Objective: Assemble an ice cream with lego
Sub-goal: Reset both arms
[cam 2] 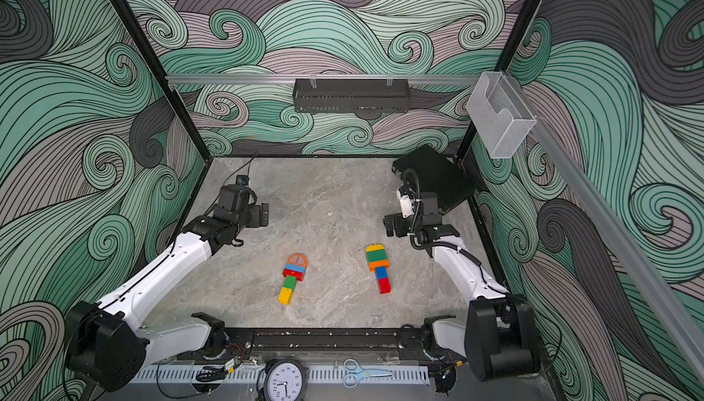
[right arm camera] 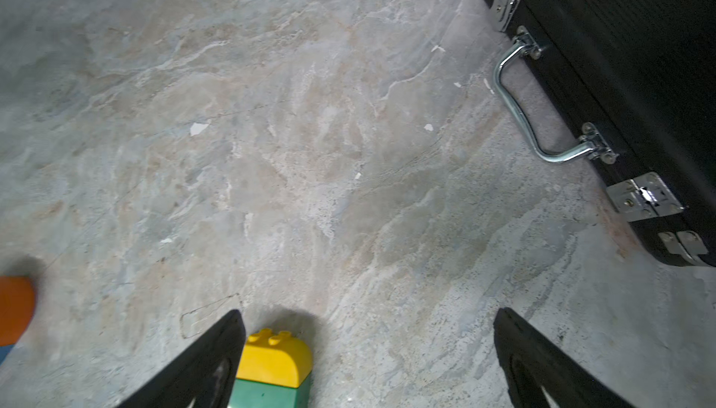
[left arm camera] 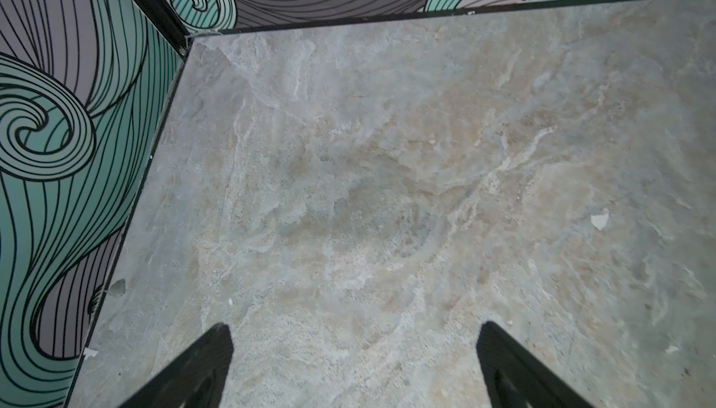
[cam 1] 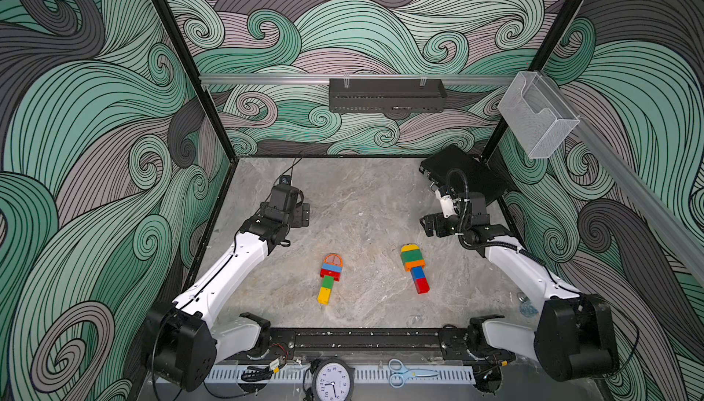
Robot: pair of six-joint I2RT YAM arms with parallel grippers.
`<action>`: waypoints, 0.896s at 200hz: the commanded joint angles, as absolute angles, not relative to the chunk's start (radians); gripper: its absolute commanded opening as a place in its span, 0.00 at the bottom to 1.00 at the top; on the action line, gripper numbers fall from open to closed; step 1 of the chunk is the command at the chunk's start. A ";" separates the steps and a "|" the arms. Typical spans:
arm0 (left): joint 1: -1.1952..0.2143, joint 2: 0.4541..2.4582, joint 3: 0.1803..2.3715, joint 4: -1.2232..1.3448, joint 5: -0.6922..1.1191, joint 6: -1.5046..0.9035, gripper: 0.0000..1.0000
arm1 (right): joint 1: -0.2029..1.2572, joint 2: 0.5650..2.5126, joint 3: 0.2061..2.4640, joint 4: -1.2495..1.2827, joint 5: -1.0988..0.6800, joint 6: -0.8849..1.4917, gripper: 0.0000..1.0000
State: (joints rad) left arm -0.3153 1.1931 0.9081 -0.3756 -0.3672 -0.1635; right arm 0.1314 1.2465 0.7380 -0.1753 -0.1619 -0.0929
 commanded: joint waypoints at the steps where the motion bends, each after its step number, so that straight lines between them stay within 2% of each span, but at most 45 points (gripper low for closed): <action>1: -0.253 1.172 0.860 -0.149 -0.367 -0.099 0.98 | 0.098 1.234 0.673 0.024 -0.107 -0.127 0.99; 71: -0.121 1.207 0.680 0.194 -0.286 -0.027 0.98 | 0.071 1.339 0.533 0.382 -0.126 -0.172 0.99; 111: -0.103 1.219 0.627 0.219 -0.277 -0.037 0.99 | 0.069 1.366 0.496 0.474 -0.116 -0.180 0.99; 179: -0.039 1.274 0.506 0.421 -0.264 -0.015 0.99 | 0.069 1.427 0.433 0.680 -0.136 -0.160 0.99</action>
